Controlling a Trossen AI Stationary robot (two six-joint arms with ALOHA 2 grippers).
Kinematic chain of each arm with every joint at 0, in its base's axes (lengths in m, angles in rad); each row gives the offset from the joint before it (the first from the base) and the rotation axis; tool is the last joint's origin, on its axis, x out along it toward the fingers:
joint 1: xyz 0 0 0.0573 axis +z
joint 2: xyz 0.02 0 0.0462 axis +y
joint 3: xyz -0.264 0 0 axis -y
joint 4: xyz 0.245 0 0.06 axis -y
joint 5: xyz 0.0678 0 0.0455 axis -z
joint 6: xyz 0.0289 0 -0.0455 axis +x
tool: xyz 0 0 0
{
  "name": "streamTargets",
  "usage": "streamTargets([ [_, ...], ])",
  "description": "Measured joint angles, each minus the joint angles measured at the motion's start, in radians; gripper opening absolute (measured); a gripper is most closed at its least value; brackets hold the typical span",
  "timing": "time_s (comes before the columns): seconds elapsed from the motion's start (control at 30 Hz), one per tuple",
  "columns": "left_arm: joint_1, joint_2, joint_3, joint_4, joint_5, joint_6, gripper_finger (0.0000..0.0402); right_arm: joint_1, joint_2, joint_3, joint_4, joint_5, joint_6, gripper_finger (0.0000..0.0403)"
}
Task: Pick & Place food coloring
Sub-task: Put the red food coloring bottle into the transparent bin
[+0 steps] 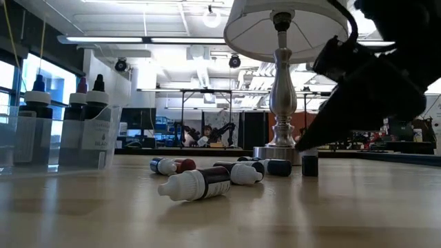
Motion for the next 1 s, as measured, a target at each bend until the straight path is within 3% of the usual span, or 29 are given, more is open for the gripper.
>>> streamTargets([
  [0.3, 0.000, 0.000, 0.000, 0.002, 0.001, -0.001, 0.0176, 0.001, 0.129, 0.001, 0.092, -0.017, 0.029, 0.0206],
  [0.57, 0.000, 0.000, 0.000, 0.002, 0.003, 0.007, 0.0176, 0.000, 0.143, 0.001, 0.122, -0.004, 0.049, 0.0120],
  [0.73, 0.000, 0.000, 0.000, 0.002, 0.003, 0.025, 0.0176, -0.008, 0.146, 0.005, 0.252, -0.035, 0.030, 0.0068],
  [0.83, 0.000, 0.000, 0.000, 0.002, 0.004, 0.025, 0.0176, -0.016, 0.146, 0.058, 0.281, 0.009, -0.016, 0.0060],
  [1.0, 0.000, 0.000, 0.000, 0.002, 0.010, 0.025, 0.0176, -0.025, 0.150, 0.277, 0.256, -0.001, -0.264, 0.0073],
])
